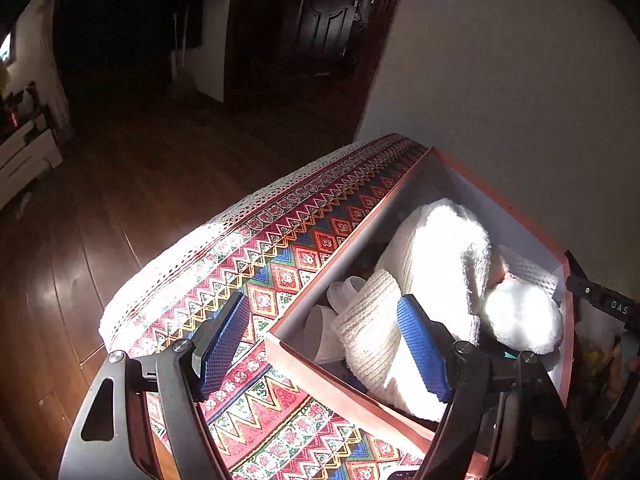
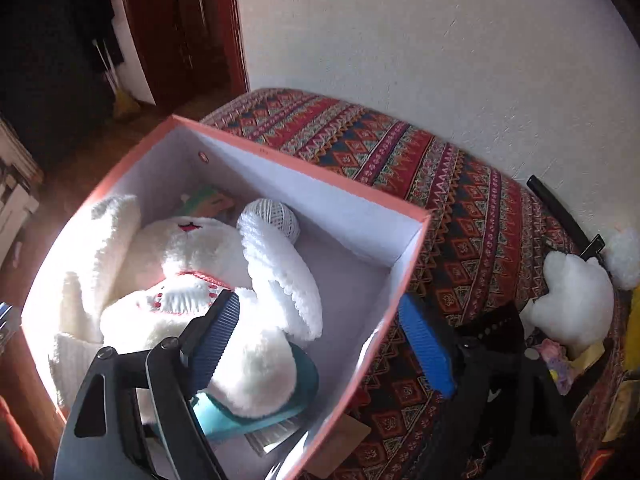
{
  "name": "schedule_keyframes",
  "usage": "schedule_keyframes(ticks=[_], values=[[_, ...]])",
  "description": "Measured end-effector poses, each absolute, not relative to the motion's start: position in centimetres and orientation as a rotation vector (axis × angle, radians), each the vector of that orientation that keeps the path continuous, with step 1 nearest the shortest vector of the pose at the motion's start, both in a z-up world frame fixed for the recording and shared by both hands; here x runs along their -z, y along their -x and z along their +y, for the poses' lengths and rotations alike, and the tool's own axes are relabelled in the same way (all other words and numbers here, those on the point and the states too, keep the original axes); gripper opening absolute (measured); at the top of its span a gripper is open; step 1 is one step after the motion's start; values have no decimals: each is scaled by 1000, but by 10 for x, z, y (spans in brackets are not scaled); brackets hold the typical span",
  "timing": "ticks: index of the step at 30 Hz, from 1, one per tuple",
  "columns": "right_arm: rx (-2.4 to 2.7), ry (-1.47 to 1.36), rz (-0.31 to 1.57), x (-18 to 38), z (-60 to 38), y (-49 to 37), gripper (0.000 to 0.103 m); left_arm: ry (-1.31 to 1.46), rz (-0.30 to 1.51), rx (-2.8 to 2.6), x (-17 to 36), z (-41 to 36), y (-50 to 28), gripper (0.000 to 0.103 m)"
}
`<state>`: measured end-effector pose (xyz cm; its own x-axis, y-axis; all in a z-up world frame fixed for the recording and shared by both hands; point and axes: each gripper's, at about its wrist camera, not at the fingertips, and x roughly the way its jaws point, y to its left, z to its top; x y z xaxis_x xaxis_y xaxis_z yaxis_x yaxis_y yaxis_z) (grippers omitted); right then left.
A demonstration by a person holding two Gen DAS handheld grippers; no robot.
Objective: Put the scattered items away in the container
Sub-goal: 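Lower the white knit cloth into the box with the right gripper, then grasp the black glove with the left gripper while the right grasps the flower bouquet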
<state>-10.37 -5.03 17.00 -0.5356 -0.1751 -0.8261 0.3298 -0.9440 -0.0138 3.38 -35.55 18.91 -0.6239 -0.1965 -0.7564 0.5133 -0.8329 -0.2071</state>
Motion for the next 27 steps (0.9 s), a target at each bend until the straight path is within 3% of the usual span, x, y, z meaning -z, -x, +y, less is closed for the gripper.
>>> schedule_keyframes(ticks=[4,7,9,12,17,21,23,27], values=[[2577,-1114,31,-212,7,42,88,-1043,551,2554,-205,-334,-38,76],[2637,-1003,-135,-219,58,-13,96,-1193,495,2689,-200,-302,-22,77],[2684,-971,-228,-209,95,-48,98,-1346,465,2694,-182,-286,-3,77],[2783,-946,-303,-191,144,-83,98,-1353,192,2396,-151,-290,18,77],[2990,-838,-552,-162,248,-123,100,-1186,232,2301,-166,-298,7,74],[2944,-888,-1026,-127,331,-113,100,-968,219,2381,-204,-265,-14,76],[2841,-901,-1318,-103,362,-106,100,-898,226,2473,-220,-241,-17,83],[2503,-950,-1753,-47,394,-88,100,-921,293,2715,-229,-182,-15,85]])
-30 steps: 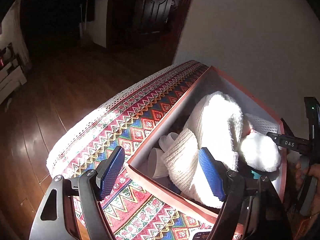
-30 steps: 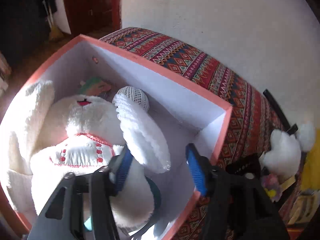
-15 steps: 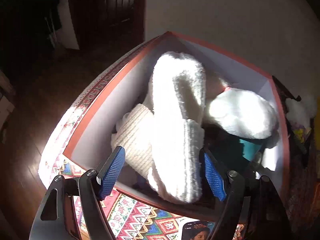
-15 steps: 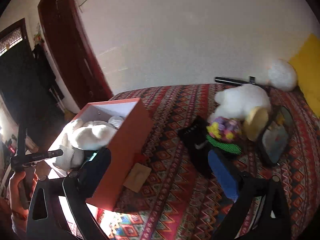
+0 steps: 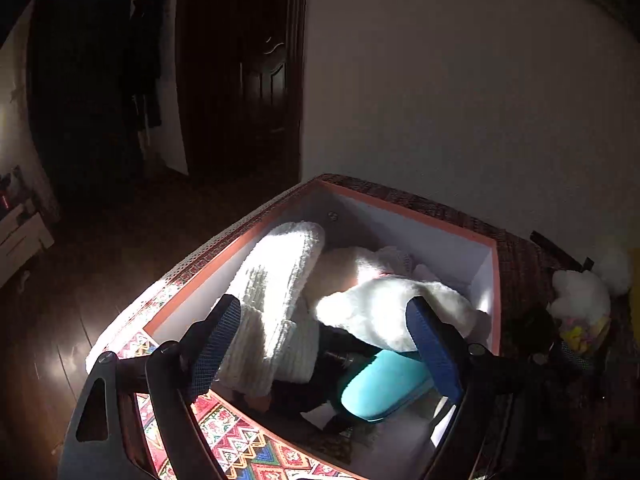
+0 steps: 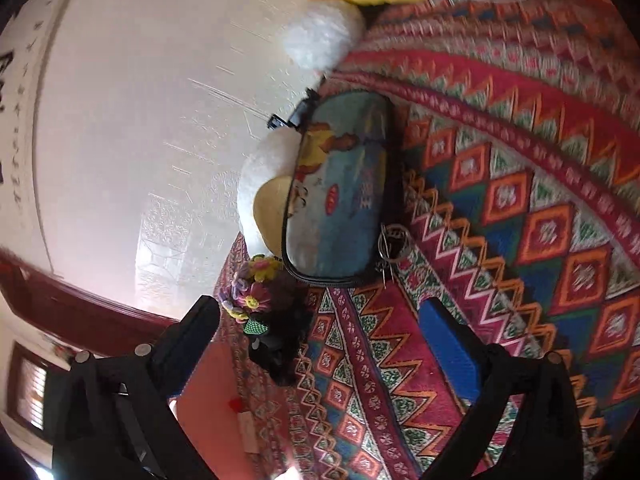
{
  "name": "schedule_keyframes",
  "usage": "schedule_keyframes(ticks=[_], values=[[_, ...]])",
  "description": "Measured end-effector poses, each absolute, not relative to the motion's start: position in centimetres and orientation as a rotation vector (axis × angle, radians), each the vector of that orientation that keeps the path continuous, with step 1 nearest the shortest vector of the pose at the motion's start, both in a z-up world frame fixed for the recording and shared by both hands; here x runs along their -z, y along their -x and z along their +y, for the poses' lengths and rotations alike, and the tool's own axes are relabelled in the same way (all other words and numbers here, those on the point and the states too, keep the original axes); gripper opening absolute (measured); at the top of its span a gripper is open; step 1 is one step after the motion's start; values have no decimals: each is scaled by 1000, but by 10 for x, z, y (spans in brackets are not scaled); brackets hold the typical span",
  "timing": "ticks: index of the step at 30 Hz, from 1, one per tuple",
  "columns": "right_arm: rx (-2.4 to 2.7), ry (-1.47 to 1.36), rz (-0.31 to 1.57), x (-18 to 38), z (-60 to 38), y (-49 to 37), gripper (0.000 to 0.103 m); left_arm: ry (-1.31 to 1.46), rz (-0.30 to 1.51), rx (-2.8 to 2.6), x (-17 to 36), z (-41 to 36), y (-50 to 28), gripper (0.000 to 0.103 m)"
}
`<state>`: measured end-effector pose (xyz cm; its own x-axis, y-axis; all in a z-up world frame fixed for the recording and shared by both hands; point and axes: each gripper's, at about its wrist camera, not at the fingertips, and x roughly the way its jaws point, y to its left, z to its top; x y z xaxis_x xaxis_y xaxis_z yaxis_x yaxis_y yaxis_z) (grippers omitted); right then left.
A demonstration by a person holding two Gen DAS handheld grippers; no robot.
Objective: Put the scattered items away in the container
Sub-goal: 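Grasp the black glove with the left gripper while the right grasps the flower bouquet, then drop the black glove and flower bouquet into the box with both grippers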
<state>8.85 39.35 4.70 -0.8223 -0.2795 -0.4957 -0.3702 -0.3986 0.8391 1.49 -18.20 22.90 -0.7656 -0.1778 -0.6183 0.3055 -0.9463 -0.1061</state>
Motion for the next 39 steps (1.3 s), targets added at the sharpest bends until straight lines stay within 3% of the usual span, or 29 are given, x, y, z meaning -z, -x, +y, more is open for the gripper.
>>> schedule_keyframes(ticks=[3,7,12,16,19,21,22,23,29,33,36,39], values=[[-2306,951,1830,-19,402,-73,100,-1023,295,2846,-216,-131,-5,85],[-2227,904,1937,0,415,-55,101,-1161,148,2918,-188,-55,3,85],[-2199,943,2022,-5,397,-47,102,-1209,-224,2990,-147,55,27,85],[-2195,1028,2091,-5,378,-38,102,-1362,-260,3031,-110,117,90,85],[-2197,1023,2106,-8,376,-38,102,-1511,-576,2908,-71,160,129,85],[-2190,1017,2118,-7,379,-37,102,-1524,-659,2889,-58,169,138,85],[-2187,1011,2115,-7,381,-37,102,-1540,-615,2898,-60,167,140,55],[-2183,1004,2107,-8,383,-38,102,-1567,-578,2871,-65,164,142,11],[-2254,1042,2117,-17,379,-33,90,-1593,-195,2938,-144,100,118,10],[-2392,1144,2097,-37,346,-24,90,-1388,274,3053,-230,0,55,10],[-2551,1228,1865,-55,316,-12,96,-1092,412,3046,-275,-77,6,10],[-2642,1211,1547,-71,301,4,100,-920,490,2987,-286,-140,-18,11]])
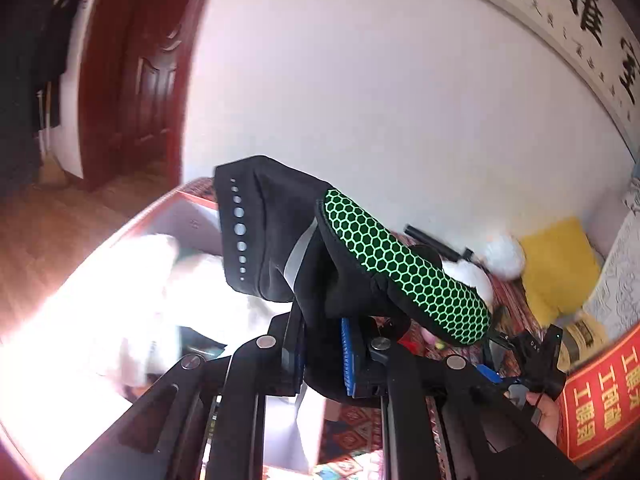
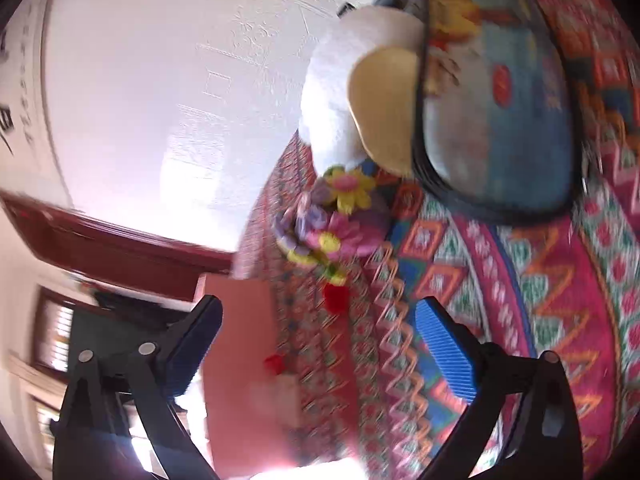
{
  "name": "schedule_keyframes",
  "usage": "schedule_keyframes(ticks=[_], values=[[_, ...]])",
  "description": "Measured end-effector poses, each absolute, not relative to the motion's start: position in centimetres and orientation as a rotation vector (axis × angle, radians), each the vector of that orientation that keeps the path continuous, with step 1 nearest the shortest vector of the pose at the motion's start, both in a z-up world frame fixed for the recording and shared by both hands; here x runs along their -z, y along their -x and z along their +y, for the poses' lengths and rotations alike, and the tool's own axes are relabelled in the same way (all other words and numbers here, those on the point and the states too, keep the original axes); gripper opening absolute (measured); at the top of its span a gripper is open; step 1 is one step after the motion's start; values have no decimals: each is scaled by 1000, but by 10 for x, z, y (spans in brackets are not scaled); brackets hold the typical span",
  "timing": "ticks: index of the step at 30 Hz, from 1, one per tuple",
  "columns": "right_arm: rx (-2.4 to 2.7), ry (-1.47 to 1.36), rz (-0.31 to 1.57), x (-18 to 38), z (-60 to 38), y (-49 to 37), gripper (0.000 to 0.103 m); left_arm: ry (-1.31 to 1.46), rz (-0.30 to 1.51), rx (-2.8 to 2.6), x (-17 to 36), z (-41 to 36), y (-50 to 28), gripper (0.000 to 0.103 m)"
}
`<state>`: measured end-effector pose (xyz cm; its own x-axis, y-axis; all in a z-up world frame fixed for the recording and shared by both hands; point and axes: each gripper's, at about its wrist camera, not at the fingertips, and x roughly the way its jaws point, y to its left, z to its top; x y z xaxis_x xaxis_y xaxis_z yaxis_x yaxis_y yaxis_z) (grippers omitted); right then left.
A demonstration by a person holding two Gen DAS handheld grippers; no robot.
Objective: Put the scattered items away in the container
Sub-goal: 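Drop the black glove and flower bouquet into the box with both grippers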
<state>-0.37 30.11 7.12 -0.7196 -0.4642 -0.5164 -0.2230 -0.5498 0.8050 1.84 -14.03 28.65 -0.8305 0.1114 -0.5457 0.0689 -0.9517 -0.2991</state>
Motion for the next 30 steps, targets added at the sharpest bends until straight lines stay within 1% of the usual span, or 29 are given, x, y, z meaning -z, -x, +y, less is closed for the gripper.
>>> schedule_keyframes(ticks=[3,5,12,13,14,15,16,18,20,22,24,26,28,30], values=[[2600,-1160,-1224,-81,284,34,101,982,-620,-2927,-268,-189,-12,11],[2663,-1234,-1140,-80,273,56,101,1060,-672,-2891,-254,-209,-2,11],[2757,-1410,-920,-60,246,111,102,1188,-547,-2854,-234,-214,8,11],[2760,-1444,-910,-54,243,114,99,1205,-532,-2837,-233,-213,6,11],[2767,-1475,-897,-50,241,116,79,1226,-520,-2819,-231,-211,5,12],[2798,-1501,-869,-49,240,115,68,1247,-512,-2798,-228,-210,7,12],[2815,-1483,-865,-50,240,110,67,1265,-510,-2780,-226,-211,7,14],[2789,-1426,-920,-53,242,99,63,1328,-488,-2743,-222,-211,11,27],[2766,-1386,-974,-61,246,91,63,1383,-482,-2748,-220,-213,13,49],[2748,-1327,-978,-77,246,84,63,1386,-524,-2806,-227,-223,4,58],[2737,-1261,-939,-104,238,74,63,1317,-575,-2873,-239,-238,-9,63],[2732,-1173,-850,-140,220,66,63,1236,-649,-2941,-248,-259,-21,82],[2726,-1075,-715,-179,190,57,63,1175,-725,-3001,-253,-277,-31,87],[2705,-984,-564,-213,146,53,63,1191,-779,-3027,-251,-292,-35,87]])
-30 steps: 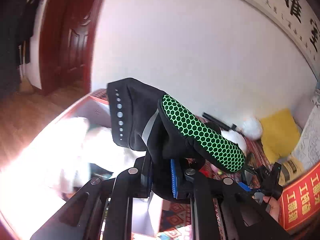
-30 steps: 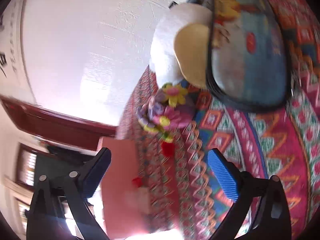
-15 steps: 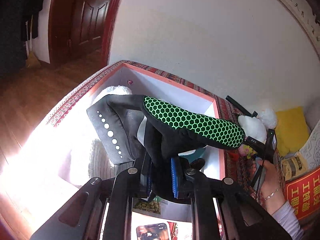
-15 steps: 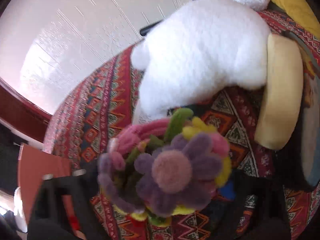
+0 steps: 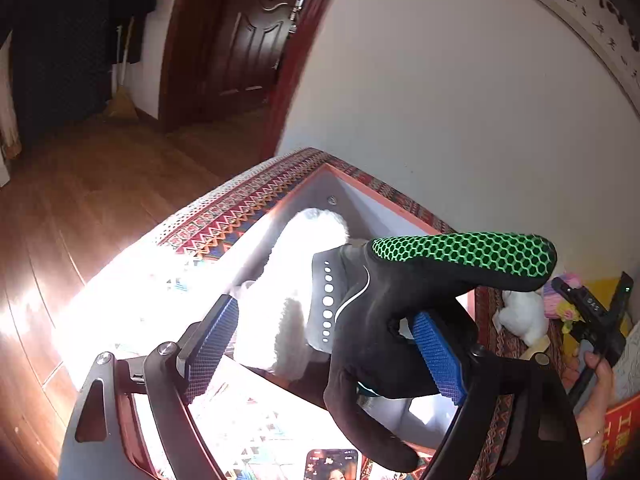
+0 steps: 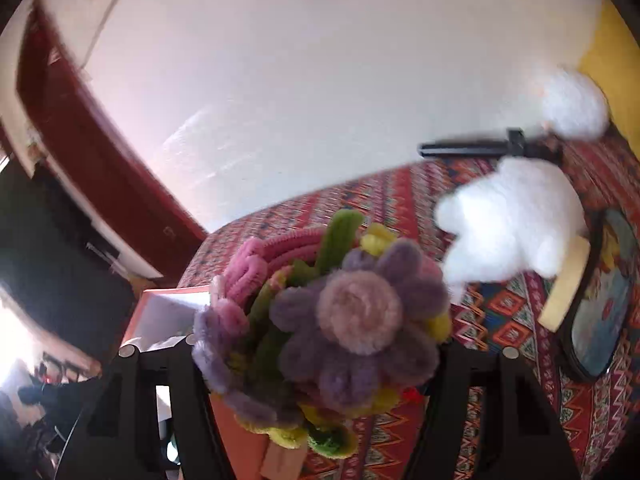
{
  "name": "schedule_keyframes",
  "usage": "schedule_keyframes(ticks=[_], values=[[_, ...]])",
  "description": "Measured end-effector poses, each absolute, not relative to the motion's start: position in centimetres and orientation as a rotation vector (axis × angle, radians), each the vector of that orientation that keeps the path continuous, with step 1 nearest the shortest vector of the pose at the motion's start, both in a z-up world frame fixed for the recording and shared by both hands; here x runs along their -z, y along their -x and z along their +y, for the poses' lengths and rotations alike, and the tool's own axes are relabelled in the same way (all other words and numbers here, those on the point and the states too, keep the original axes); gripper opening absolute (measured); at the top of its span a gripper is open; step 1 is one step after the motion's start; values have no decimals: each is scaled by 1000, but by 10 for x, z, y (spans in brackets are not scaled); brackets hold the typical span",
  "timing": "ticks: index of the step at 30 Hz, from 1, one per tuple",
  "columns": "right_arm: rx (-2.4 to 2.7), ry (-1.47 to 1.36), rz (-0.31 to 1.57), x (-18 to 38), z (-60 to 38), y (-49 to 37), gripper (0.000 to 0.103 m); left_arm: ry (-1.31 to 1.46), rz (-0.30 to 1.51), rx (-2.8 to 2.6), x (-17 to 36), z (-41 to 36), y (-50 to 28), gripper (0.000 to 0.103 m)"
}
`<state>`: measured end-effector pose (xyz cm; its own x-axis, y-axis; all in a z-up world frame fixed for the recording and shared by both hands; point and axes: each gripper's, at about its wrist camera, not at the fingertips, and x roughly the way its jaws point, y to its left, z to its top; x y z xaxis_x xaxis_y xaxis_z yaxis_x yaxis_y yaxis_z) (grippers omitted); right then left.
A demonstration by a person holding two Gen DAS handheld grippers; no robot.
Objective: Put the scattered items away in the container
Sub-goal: 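Drop the black glove and flower bouquet into the box with both grippers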
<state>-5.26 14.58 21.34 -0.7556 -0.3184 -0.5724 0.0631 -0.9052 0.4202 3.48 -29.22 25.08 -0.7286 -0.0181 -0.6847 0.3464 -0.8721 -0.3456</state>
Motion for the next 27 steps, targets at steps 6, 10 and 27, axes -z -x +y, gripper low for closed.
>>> schedule_keyframes(ticks=[6,10,27], values=[[2585,-1006,-218,-246,4,67,66,-1064,728,2555,-237,-327,-37,87],[2550,-1141,-124,-218,-60,113,80,-1032,726,2493,-228,-351,-41,87],[2409,-1082,-507,-170,31,-9,85,-1085,237,2377,-198,-326,-4,87]])
